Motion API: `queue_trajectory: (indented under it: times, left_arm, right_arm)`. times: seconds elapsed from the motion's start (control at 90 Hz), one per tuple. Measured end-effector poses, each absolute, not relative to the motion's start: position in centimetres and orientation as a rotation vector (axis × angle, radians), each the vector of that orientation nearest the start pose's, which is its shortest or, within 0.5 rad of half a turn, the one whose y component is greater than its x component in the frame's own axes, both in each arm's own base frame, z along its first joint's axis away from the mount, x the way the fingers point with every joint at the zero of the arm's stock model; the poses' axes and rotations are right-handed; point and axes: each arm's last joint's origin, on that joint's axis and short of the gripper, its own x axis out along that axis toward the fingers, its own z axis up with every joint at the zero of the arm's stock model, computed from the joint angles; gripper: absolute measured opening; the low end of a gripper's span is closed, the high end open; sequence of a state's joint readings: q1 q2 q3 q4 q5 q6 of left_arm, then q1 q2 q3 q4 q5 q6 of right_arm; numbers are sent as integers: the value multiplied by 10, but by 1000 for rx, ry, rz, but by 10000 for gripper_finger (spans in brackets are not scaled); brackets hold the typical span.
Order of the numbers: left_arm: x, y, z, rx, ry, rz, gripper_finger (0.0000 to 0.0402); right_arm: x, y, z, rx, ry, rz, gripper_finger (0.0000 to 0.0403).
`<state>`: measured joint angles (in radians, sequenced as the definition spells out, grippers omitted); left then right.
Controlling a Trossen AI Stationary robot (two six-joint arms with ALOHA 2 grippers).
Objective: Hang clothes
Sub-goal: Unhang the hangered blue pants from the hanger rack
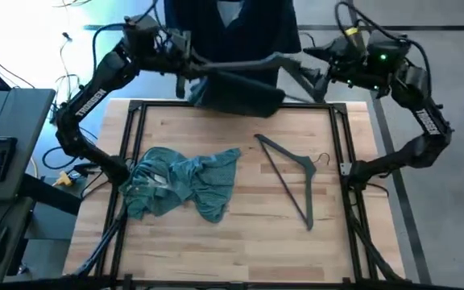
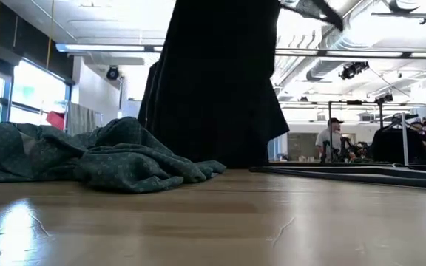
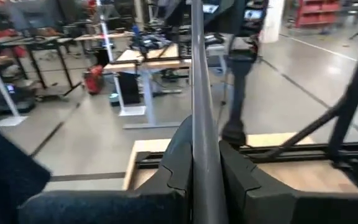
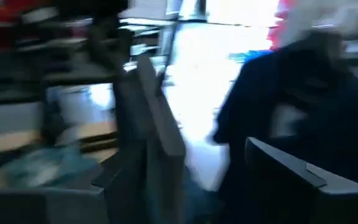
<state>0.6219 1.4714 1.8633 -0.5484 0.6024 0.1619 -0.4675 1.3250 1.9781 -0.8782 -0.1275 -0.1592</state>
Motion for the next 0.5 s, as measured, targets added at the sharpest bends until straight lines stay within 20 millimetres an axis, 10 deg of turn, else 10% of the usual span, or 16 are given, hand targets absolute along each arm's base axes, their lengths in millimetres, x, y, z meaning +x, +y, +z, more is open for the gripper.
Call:
queue_trajectory:
  times: [0.2, 0.5]
  left_arm:
    - [257, 133, 500, 13, 151, 41, 19]
    - [268, 105, 502, -6, 148, 62, 31]
  right_arm:
    - [188, -90, 530, -4, 252, -134, 224]
    - [183, -82, 532, 23, 249, -95, 24]
